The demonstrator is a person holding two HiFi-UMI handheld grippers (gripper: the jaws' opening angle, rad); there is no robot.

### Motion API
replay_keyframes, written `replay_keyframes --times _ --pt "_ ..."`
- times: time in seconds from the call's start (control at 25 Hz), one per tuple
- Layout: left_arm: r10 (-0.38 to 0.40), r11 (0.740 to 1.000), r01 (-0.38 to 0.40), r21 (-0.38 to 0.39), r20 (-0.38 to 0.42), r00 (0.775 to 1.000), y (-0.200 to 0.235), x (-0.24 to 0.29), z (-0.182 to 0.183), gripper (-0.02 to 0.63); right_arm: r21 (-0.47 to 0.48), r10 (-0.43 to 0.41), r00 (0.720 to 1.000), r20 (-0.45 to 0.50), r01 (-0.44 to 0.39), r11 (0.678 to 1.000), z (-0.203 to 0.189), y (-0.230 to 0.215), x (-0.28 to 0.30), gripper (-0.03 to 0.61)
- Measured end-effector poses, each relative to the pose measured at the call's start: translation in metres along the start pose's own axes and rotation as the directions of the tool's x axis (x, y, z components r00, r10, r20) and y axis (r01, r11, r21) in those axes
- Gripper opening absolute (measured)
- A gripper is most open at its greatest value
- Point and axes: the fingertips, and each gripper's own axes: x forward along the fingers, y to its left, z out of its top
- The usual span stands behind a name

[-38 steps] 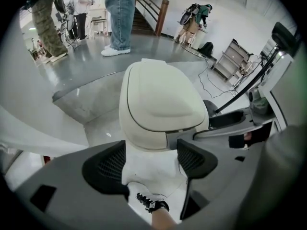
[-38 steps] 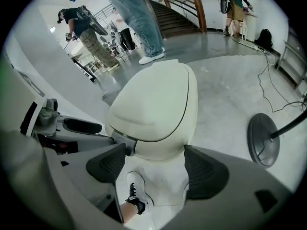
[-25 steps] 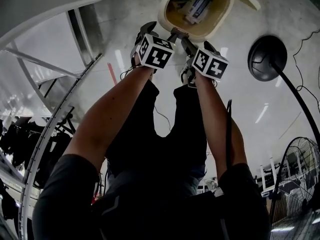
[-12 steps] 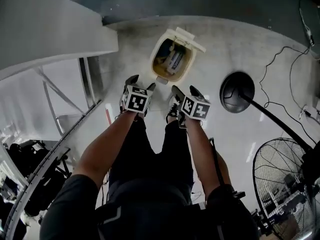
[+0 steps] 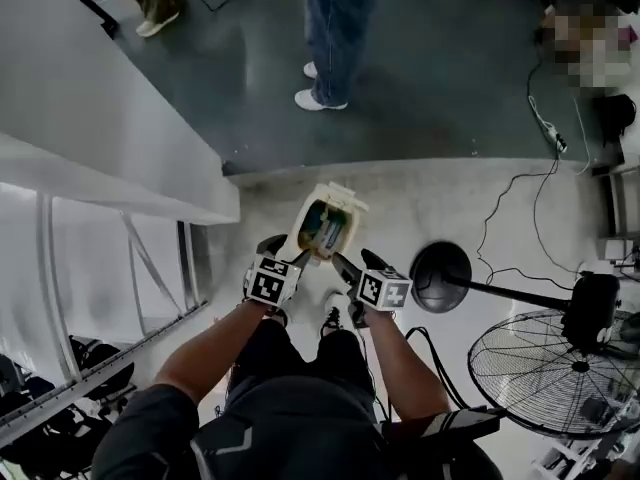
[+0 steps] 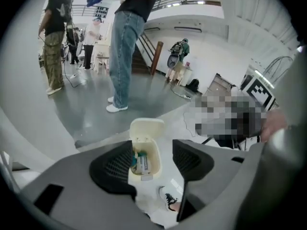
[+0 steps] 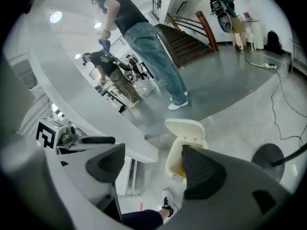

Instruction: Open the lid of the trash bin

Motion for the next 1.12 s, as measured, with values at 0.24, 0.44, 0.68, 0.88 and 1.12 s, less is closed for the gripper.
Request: replay_keyframes --times 0.24,0.44,0.68,0.88,1.12 --pt "-0.032 0.999 0.026 0.036 0.174 0.984 -0.021 -0.056 0.088 0.224 -0.1 0.118 0.983 0.142 -0.105 0.989 0.079 0.047 -0.059 0.385" --pt "-0.082 0.994 0.056 0.091 0.312 0.946 -0.039 -0.117 0.137 0.147 -0.123 0.177 0.954 0.241 -0.151 0.981 0.117 0.086 -0.108 0.345" --pt "-0.107 0.975 0.005 0.222 0.452 0.886 -0.065 -0.183 0.188 0.083 -0.254 0.225 0.91 0.349 -0.139 0.957 0.163 0.128 -0.163 0.186" --pt "-0.159 0.978 0.056 0.203 0.541 0.826 -0.073 -0.227 0.22 0.014 -0.338 0.262 0.876 0.406 -0.123 0.933 0.192 0.159 -0.195 0.102" --pt "-0.204 0.978 0.135 0.161 0.57 0.796 -0.077 -0.256 0.24 0.009 -0.407 0.307 0.843 0.442 -0.117 0.906 0.212 0.183 -0.224 0.041"
